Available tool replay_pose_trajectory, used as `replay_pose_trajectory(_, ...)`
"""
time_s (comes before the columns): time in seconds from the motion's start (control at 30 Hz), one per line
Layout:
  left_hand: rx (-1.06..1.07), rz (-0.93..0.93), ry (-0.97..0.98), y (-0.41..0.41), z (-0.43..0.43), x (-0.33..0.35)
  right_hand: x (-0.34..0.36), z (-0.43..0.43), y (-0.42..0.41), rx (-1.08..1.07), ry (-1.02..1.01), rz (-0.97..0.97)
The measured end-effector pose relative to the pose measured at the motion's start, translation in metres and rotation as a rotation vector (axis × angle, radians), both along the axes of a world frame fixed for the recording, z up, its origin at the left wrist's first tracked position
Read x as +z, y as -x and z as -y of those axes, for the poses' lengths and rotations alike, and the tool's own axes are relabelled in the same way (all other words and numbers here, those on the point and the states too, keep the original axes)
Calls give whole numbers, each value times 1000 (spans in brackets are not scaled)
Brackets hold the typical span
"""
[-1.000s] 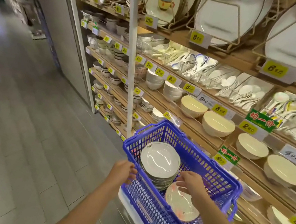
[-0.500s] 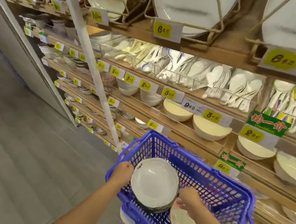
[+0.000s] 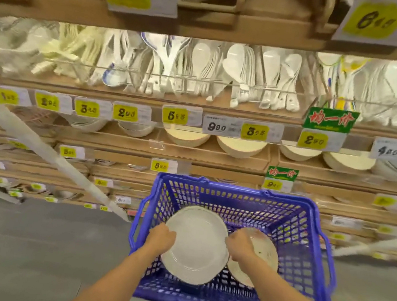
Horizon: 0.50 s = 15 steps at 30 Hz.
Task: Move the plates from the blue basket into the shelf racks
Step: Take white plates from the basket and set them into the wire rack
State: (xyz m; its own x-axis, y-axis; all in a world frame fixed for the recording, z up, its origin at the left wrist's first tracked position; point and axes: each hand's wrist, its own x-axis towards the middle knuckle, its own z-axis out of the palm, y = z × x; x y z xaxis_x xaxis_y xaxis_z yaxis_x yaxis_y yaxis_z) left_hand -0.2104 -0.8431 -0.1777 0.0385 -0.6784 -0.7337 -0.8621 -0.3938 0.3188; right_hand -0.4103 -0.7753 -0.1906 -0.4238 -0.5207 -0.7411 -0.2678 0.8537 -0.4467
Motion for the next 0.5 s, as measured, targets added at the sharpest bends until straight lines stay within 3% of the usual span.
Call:
replay_pose_trajectory(0.13,-4,31,-23,7,6,-5,-3,8,-9,-65,-20,-52)
replay_pose_trajectory(0.33,186,15,-98,15,9,-6,0,13,-20,-121,-55,-81)
replay_pose_trajectory(0.5,154,-37,-48,7,7,-4,7,3,-23,-198,-3,-61)
